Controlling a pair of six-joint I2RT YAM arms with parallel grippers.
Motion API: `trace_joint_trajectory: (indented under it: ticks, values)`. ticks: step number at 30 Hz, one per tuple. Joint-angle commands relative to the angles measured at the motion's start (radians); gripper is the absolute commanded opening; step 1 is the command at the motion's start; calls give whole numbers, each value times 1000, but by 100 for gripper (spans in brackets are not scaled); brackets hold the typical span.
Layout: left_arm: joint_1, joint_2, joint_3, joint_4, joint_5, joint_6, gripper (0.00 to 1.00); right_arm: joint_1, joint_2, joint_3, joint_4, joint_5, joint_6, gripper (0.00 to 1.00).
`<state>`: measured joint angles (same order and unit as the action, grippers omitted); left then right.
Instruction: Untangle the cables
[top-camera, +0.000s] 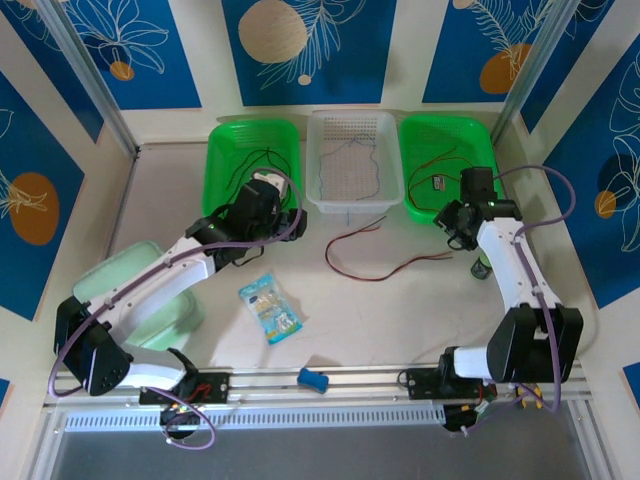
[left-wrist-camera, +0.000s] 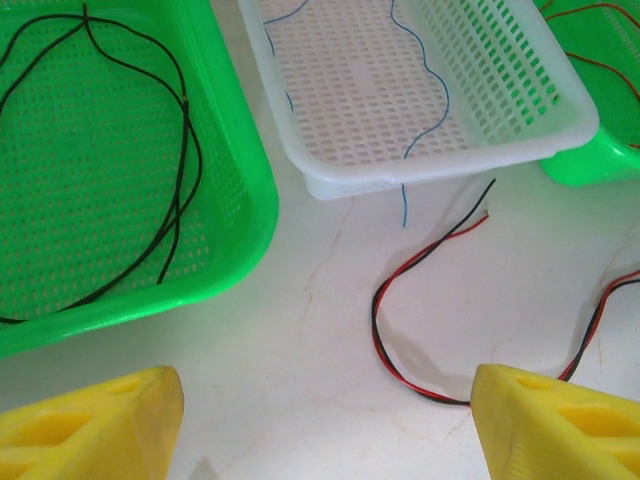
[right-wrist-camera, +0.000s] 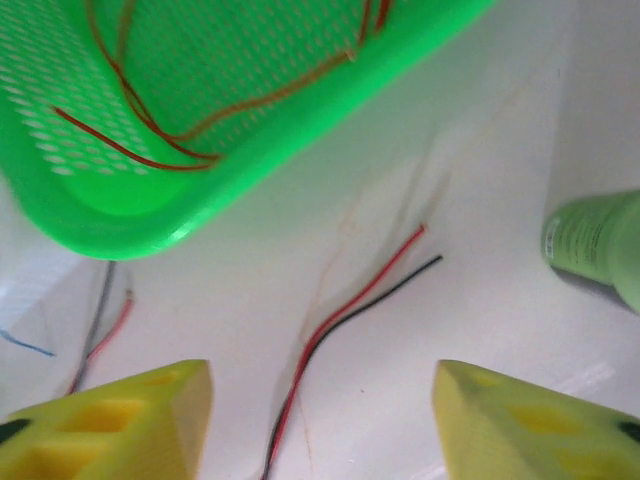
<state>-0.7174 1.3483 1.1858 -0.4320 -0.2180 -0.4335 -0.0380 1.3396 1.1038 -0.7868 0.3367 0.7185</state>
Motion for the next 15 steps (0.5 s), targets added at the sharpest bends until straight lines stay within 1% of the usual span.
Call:
trace_joint_trajectory:
  ticks: [1, 3, 4, 6, 9, 15]
  values:
    - [-18, -19, -13, 21, 4, -18, 76, 6, 26, -62, 34, 4, 56, 52]
    - [-23, -24, -28, 25, 1, -24, 76, 6, 45, -92, 61, 15, 59, 47]
    - [-25, -29, -36, 29, 1, -29, 76, 4, 58, -105, 72, 20, 58, 43]
    - [-29, -34, -49, 32, -1, -36, 76, 0, 85, -122, 92, 28, 55, 38]
    - [-31, -38, -60, 32, 3, -42, 76, -27, 131, -140, 117, 25, 76, 30]
    - [-36, -38, -62, 34, -1, -43, 76, -56, 205, -129, 136, 51, 85, 28]
